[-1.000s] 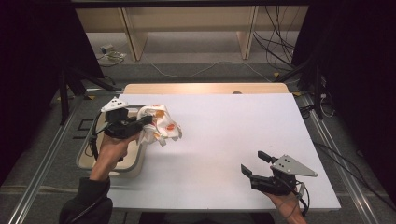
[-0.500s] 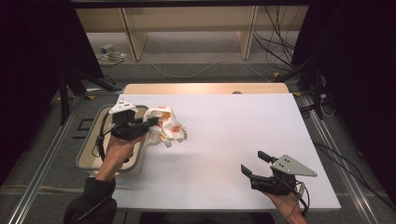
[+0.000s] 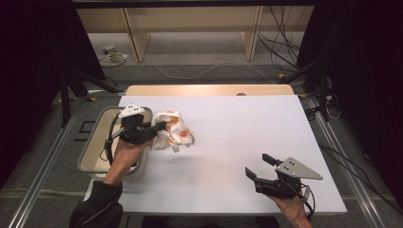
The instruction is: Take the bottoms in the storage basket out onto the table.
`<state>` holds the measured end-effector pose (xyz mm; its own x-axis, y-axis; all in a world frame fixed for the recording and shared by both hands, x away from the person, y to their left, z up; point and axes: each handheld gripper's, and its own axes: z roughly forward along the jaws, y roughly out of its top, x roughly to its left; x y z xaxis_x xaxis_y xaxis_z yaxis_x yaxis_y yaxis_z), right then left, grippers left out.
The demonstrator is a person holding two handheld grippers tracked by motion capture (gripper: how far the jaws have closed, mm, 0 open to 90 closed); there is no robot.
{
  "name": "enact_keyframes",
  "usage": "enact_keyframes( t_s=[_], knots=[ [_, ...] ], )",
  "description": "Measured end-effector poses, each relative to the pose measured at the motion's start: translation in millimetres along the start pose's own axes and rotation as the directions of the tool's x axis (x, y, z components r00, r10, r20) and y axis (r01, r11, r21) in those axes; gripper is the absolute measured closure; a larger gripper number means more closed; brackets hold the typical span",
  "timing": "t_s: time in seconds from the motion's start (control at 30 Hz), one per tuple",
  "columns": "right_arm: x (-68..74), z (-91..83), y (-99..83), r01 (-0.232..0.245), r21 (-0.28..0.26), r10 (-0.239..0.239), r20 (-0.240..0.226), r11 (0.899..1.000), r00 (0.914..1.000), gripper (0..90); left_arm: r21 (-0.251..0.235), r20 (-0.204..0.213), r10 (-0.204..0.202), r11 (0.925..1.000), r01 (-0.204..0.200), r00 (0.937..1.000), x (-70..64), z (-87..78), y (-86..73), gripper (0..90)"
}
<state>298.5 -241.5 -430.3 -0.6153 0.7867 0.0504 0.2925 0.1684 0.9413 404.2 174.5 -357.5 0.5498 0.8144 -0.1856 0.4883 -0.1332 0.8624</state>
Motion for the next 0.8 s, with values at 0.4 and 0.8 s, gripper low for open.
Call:
enact_keyframes(
  t_s=[0.4, 0.8],
  knots=[
    [0.4, -0.2, 0.1, 0.000, 0.002, 0.000, 0.001, 1.000, 1.0000, 22.6, 0.003, 0.010, 0.001, 1.0000, -0.001, 1.0000, -6.1, 8.3, -3.3, 79.9],
    [0.3, 0.2, 0.1, 0.002, 0.000, -0.002, 0.001, 1.000, 1.0000, 22.6, 0.009, 0.020, 0.008, 0.9999, -0.008, 0.9998, -14.2, 16.7, -5.3, 79.9]
  ],
)
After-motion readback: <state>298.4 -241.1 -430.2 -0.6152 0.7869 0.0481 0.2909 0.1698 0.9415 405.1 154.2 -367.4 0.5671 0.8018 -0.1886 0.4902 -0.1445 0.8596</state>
